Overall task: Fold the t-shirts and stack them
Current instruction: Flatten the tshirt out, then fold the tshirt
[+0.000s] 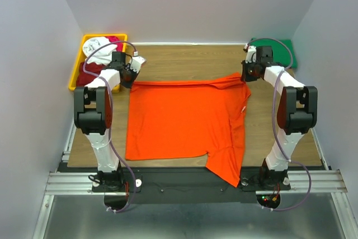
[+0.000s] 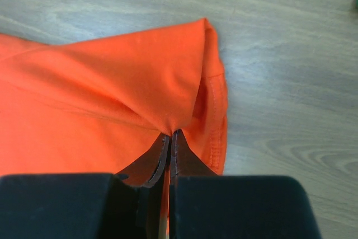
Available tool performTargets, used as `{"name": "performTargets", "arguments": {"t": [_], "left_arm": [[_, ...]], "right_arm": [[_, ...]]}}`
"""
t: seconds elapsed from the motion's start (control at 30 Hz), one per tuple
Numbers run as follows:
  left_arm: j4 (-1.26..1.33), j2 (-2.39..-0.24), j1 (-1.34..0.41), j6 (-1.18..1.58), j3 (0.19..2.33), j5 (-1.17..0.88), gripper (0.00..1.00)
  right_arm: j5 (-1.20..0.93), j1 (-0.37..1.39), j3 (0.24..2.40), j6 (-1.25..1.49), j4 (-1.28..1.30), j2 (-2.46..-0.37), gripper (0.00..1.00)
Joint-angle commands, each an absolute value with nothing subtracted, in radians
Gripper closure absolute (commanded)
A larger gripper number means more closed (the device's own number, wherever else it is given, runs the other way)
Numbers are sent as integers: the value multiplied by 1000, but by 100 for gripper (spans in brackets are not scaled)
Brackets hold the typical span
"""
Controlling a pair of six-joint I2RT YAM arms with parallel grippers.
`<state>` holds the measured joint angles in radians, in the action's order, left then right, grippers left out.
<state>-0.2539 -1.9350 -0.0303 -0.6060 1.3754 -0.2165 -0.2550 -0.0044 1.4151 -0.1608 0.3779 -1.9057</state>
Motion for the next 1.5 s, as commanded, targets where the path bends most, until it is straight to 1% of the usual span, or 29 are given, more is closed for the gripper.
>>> {"name": "performTargets", "arguments": {"t": [0.0,0.17,0.2,0.23,0.27,0.3,0.33,0.37,0.4,0.5,0.53,0.63,0.7,0.73,0.77,0.8,0.93,1.0,1.13,1.23,1.27,1.37,1.47], "left_arm": [[-268,-1937,-20,-611,1439,-215,100],[-255,-1974,-20,-566,1517,-218,100],[-256,-2002,-20,-546,1557,-216,100],[-256,-2019,-20,-539,1580,-215,97],[-262,-2037,-20,-528,1603,-210,81],[-270,-2071,-18,-517,1652,-210,71],[-279,-2083,-17,-508,1673,-215,63],[-297,-2098,-17,-497,1705,-227,48],[-304,-2098,-15,-495,1713,-235,47],[-302,-2050,-8,-486,1704,-248,47],[-302,-2027,-8,-482,1692,-256,46],[-308,-1901,-8,-495,1586,-299,47],[-322,-1798,-8,-524,1481,-336,47],[-343,-1767,-8,-531,1447,-345,47],[-353,-1740,-8,-537,1416,-360,47],[-366,-1694,-8,-548,1355,-370,47],[-388,-1591,-9,-563,1195,-385,47],[-388,-1560,-17,-563,1140,-376,47],[-376,-1500,-34,-558,1011,-368,47],[-348,-1485,-51,-551,944,-347,47],[-327,-1483,-61,-546,928,-325,47],[-298,-1485,-74,-540,887,-295,47],[-278,-1500,-83,-541,859,-250,47]], "right_arm": [[-215,-2,1514,-158,364,-1928,99],[-219,-2,1690,-112,362,-2019,99],[-215,-2,1718,-95,362,-2070,99],[-216,-2,1756,-84,364,-2095,98],[-213,-2,1816,-65,367,-2127,81],[-210,-2,1844,-60,371,-2167,68],[-204,-2,1865,-57,376,-2168,52],[-190,-2,1900,-52,383,-2190,29],[-186,-2,1914,-57,387,-2194,27],[-157,-2,1937,-95,411,-2157,27],[-156,-2,1928,-112,441,-2116,27],[-227,-2,1863,-204,517,-2021,30],[-283,32,1771,-268,635,-1918,34],[-296,46,1700,-297,681,-1883,37],[-276,64,1645,-323,752,-1850,38],[-264,113,1593,-353,776,-1774,39],[-157,270,1353,-359,825,-1631,39],[-117,334,1284,-324,837,-1609,39],[-94,388,1227,-292,845,-1597,42],[-91,428,1195,-264,844,-1624,43],[-57,448,1190,-259,844,-1647,44],[-12,456,1171,-239,833,-1669,47],[79,456,1155,-233,827,-1671,49]]}}
